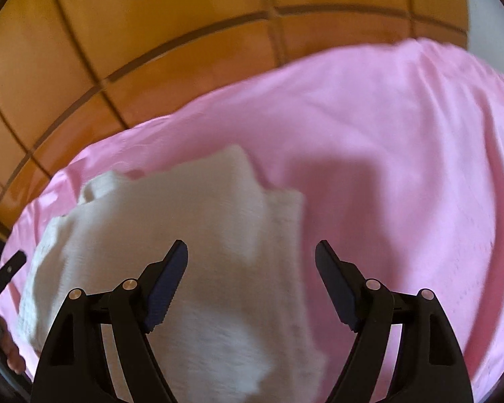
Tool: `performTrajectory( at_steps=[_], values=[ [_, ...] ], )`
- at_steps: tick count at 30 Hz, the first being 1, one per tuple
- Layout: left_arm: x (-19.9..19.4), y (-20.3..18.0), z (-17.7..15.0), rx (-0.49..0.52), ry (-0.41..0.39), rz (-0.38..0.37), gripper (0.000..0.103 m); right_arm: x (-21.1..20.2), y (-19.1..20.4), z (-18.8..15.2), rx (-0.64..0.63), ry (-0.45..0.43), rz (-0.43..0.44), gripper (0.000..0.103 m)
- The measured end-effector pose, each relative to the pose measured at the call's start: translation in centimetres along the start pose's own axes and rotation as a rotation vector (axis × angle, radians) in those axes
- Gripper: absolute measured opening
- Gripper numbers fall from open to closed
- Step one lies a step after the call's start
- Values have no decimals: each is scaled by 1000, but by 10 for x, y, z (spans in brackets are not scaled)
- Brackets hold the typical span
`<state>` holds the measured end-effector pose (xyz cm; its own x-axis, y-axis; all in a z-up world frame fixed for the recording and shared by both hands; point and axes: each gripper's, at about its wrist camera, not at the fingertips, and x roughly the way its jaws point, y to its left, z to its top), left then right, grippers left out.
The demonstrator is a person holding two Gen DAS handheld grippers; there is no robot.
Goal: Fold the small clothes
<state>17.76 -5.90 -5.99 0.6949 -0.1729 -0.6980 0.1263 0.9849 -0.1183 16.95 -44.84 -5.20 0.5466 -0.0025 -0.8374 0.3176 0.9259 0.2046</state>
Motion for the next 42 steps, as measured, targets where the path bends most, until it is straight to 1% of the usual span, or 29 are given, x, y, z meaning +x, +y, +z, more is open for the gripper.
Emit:
performTrajectory(
  at_steps=[4,7,9,12,14,16,18,19,20,21,22,23,24,25,27,31,35,37,42],
  values=[
    [-4,-2,-14,-3,21,-16,59,0,-25,-18,65,47,56,77],
    [-4,3,-25,-18,43,-12,59,-1,-31,-35,91,80,111,77],
    [-4,11,-31,-49,63,-22,59,-6,-34,-45,98,87,163,77],
    [-7,23,-38,-95,81,-49,58,-10,-40,-55,136,113,271,77],
    [-9,26,-43,-102,93,-81,57,-11,-40,-61,147,123,308,77],
    [-11,27,-48,-100,99,-87,54,-11,-39,-64,157,133,340,70],
    [-9,25,-52,-88,112,-94,53,-9,-34,-65,154,153,373,63],
    [-6,23,-53,-73,123,-90,53,-7,-29,-67,139,164,389,62],
    [0,20,-55,-46,144,-70,53,-5,-25,-67,127,175,399,62],
    [4,18,-57,-33,155,-52,52,-2,-20,-68,114,186,405,57],
    [7,18,-58,-32,156,-50,52,0,-15,-68,97,191,400,50],
    [9,17,-58,-33,155,-47,52,2,-9,-68,77,196,392,35],
    [9,16,-58,-29,153,-40,54,3,-5,-67,78,206,408,26],
    [9,15,-57,-25,152,-36,54,3,-2,-66,77,210,416,24],
    [6,15,-57,-28,150,-38,54,-4,11,-62,31,198,412,21],
    [4,19,-54,-44,146,-54,54,-21,27,-47,-2,163,435,20],
    [0,24,-53,-58,129,-57,53,-43,55,-34,-67,120,463,19],
    [-2,27,-52,-66,122,-60,53,-52,77,-27,-111,102,474,19],
    [-8,39,-51,-105,107,-75,53,-63,118,-14,-191,85,501,18]
  ],
)
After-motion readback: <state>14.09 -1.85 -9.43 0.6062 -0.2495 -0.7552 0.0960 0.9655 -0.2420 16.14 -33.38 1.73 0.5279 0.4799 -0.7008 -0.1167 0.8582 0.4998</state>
